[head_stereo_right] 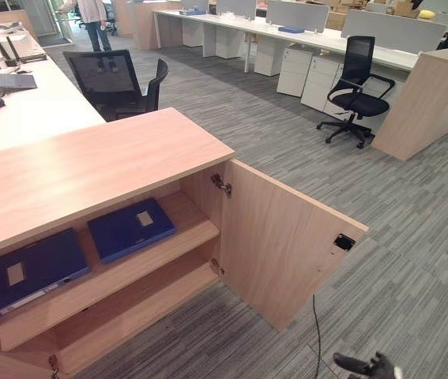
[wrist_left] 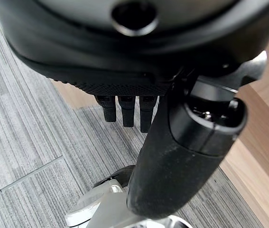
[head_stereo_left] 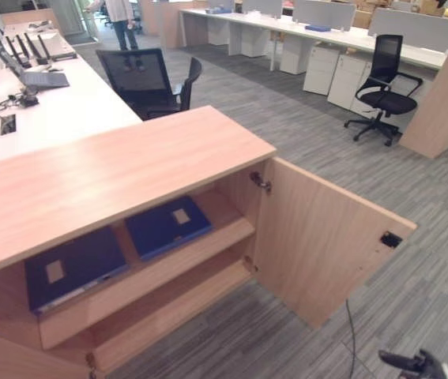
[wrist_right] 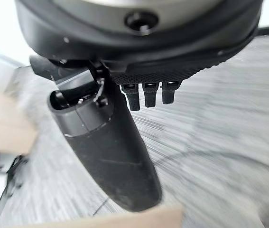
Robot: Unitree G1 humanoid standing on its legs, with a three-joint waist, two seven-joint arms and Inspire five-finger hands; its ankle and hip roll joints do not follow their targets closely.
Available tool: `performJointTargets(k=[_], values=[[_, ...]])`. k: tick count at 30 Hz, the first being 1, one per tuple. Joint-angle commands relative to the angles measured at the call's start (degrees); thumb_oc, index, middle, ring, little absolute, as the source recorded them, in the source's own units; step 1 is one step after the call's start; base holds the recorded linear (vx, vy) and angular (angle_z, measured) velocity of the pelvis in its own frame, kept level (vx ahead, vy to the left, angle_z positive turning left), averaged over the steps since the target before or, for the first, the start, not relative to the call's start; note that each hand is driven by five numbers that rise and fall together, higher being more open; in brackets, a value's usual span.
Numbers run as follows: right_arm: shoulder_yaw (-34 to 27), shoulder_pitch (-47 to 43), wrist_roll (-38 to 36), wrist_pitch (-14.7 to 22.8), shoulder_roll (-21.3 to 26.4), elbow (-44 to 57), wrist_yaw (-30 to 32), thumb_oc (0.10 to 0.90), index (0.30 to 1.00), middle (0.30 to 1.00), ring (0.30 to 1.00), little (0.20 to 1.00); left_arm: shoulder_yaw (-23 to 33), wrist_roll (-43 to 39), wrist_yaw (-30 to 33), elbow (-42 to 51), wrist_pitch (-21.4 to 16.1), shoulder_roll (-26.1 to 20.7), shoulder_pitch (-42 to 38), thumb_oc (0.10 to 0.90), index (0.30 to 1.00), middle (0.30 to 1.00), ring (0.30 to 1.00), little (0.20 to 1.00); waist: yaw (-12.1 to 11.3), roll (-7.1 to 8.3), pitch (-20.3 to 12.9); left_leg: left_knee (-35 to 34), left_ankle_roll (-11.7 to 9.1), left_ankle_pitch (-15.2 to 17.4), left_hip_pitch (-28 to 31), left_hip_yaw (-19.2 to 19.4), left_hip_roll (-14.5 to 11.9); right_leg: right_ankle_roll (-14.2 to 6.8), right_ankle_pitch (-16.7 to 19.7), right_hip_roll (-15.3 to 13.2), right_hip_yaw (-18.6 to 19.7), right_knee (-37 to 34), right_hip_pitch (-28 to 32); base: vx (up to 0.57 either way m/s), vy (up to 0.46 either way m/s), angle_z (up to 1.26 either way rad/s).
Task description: Put the empty folder in the office cabinet
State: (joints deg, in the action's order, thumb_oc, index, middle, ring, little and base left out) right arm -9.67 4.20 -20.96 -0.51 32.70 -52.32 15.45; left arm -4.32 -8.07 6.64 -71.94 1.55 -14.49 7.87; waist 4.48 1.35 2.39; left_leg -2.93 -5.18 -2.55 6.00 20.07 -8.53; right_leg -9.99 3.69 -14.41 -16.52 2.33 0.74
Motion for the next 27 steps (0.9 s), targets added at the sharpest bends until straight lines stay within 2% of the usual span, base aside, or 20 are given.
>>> performJointTargets(k=[1, 5, 6, 7, 18, 27], values=[[0.99, -6.57, 4.78, 3.73, 5.88, 4.41, -0.20, 0.800, 0.900, 0.900, 0.900, 0.900, 1.66, 1.74, -1.11, 0.38, -1.28, 1.20, -4.10, 0.800, 0.900, 0.900, 0.900, 0.900, -0.04, 0.83, 0.89, -0.81, 1.22, 3.36, 0.18, -1.70, 1.96, -0.11, 0.62, 1.94, 0.09, -2.01, -2.26, 0.01, -0.036, 0.05], [6.08, -10.13, 8.37, 4.14, 12.21, 10.78, -5.12, 0.800, 0.900, 0.900, 0.900, 0.900, 2.12, 2.80, -2.89, -0.45, -0.71, 0.58, -2.38, 0.800, 0.900, 0.900, 0.900, 0.900, -1.18, 0.40, 0.99, -0.78, 0.29, 2.82, 0.58, -1.94, 0.93, 0.52, -0.75, 3.22, -0.60, -2.67, -0.84, 0.00, -0.048, 0.04], [6.09, -10.18, 8.38, 4.12, 12.20, 10.80, -5.12, 0.800, 0.900, 0.900, 0.900, 0.900, 2.16, 2.80, -2.90, -0.45, -0.71, 0.57, -2.41, 0.800, 0.900, 0.900, 0.900, 0.900, -1.12, 0.46, 0.80, -0.75, 0.32, 2.63, 0.23, -1.97, 0.98, 0.59, -0.58, 3.17, -0.62, -2.73, -1.14, 0.03, -0.061, 0.04], [8.81, -12.74, 10.38, 4.15, 14.35, 12.45, -6.34, 0.800, 0.900, 0.900, 0.900, 0.900, 2.45, 2.94, -3.40, -0.54, -0.52, 0.42, -1.76, 0.800, 0.900, 0.900, 0.900, 0.900, -1.81, 0.20, 0.91, -0.69, 0.00, 2.70, 0.63, -2.15, 0.58, 0.81, -1.22, 3.82, -0.96, -3.16, -0.28, 0.00, -0.035, 0.06], [18.08, -26.33, 3.63, 6.14, 14.70, 12.38, -9.01, 0.800, 0.900, 0.900, 0.900, 0.900, 0.54, 1.27, -4.32, 0.15, -0.53, -0.07, -1.44, 0.800, 0.900, 0.900, 0.900, 0.900, -4.29, -0.05, 0.68, -0.41, -1.08, 1.62, 0.48, -3.03, -0.81, 1.88, -2.23, 5.30, -2.55, -4.57, 1.62, 0.01, -0.039, 0.04], [21.73, -31.16, -1.68, 7.26, 13.07, 13.62, -10.93, 0.800, 0.900, 0.900, 0.900, 0.900, -0.53, -0.01, -5.23, 0.45, -0.48, -0.38, -1.31, 0.800, 0.900, 0.900, 0.900, 0.900, -5.38, 0.02, 0.38, -0.49, -1.47, 1.51, 1.05, -3.52, -1.22, 2.35, -2.91, 6.00, -3.36, -4.99, 2.90, 0.01, -0.017, 0.01]])
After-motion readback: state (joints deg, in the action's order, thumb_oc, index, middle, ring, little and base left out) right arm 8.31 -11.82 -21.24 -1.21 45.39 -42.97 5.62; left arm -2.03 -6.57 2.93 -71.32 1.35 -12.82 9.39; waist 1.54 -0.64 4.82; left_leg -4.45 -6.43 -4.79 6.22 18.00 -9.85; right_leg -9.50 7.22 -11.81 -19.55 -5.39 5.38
